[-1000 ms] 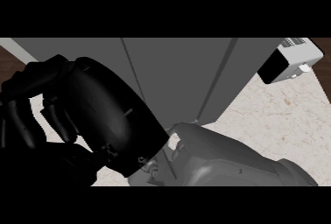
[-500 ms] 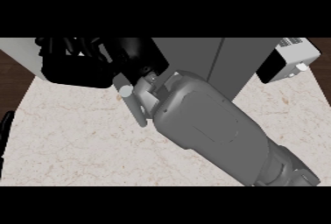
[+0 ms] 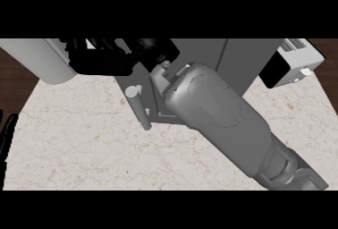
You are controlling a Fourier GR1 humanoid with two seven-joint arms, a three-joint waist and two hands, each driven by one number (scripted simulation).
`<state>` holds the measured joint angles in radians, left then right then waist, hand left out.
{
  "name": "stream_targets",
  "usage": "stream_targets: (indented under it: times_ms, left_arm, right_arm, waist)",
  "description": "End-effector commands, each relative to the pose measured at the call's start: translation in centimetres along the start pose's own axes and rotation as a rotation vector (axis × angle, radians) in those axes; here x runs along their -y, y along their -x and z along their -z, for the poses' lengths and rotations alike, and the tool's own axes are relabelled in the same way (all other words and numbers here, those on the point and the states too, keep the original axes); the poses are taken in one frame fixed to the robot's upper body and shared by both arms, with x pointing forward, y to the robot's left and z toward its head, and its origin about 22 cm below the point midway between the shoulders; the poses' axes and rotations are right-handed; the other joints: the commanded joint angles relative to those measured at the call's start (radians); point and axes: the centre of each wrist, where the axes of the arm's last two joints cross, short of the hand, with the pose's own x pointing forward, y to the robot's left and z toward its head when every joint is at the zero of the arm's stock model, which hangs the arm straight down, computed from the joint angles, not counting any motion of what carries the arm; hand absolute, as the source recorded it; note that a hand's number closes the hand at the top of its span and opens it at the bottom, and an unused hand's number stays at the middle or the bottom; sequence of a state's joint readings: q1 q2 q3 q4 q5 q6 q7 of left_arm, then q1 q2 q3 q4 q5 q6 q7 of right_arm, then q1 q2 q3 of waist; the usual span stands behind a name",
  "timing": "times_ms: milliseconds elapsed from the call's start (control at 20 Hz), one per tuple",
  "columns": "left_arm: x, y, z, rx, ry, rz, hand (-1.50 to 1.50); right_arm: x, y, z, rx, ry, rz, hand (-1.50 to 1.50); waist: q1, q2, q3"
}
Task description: Pick up the wine, place it into the cabinet and close the cabinet
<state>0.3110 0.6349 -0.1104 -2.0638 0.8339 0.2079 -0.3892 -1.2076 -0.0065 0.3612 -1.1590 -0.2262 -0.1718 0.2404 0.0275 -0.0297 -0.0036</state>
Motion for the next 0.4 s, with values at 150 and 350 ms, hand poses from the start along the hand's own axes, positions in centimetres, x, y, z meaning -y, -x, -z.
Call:
stream_targets:
  times_ms: [150, 350]
  left_arm:
    - [-0.1, -0.2, 0.3, -0.013, 0.023, -0.006, -1.50]
    - [-0.1, 0.2, 0.4, -0.008, 0.012, 0.002, -1.50]
  right_arm:
    - [6.1, 3.9, 0.2, -0.091, 0.151, -0.112, 1.50]
    - [5.3, 4.1, 0.3, -0.099, 0.148, -0.128, 1.50]
  waist:
    - [0.005, 0.041, 0.002]
    - [-0.001, 0.038, 0.002]
